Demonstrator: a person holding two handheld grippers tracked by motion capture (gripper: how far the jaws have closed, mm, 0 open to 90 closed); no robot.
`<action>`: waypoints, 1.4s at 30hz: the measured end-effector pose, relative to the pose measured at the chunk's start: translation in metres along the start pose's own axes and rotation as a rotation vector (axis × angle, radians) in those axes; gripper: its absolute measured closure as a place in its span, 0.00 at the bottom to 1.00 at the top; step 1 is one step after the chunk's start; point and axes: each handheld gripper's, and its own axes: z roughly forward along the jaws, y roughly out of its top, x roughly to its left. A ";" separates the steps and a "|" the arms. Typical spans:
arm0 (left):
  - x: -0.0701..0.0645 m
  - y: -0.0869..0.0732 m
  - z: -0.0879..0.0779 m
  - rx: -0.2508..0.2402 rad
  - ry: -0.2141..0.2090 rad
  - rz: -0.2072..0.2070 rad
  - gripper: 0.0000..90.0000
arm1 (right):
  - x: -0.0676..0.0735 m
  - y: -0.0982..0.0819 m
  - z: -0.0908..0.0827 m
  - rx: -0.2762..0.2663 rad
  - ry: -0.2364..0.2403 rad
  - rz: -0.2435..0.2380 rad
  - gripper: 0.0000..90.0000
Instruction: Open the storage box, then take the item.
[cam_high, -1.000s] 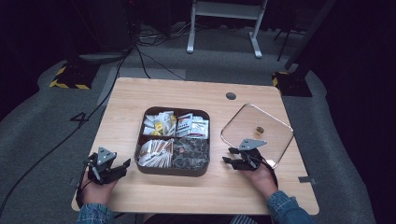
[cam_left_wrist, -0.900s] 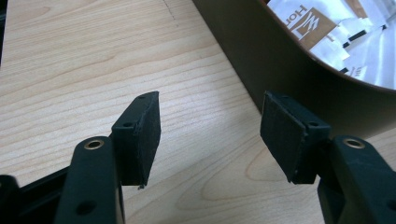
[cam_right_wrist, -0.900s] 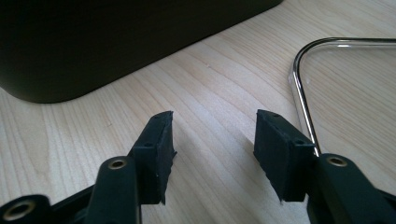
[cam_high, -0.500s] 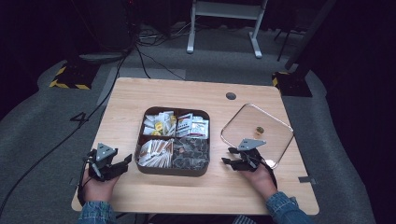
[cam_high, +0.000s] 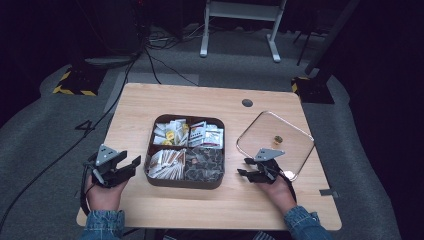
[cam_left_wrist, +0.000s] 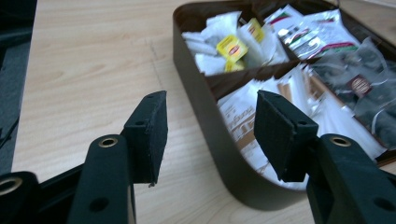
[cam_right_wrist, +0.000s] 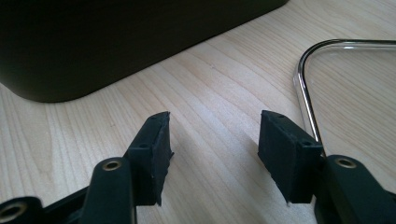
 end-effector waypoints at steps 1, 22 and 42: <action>-0.001 0.001 0.000 -0.005 -0.008 0.005 0.50 | 0.000 0.000 0.000 0.000 0.000 0.000 0.49; -0.060 0.009 0.045 0.122 -0.077 0.205 0.58 | 0.001 0.000 0.000 0.001 0.000 -0.004 0.48; -0.045 0.002 0.062 0.202 0.058 0.226 0.70 | 0.001 -0.001 -0.001 0.002 0.001 -0.003 0.48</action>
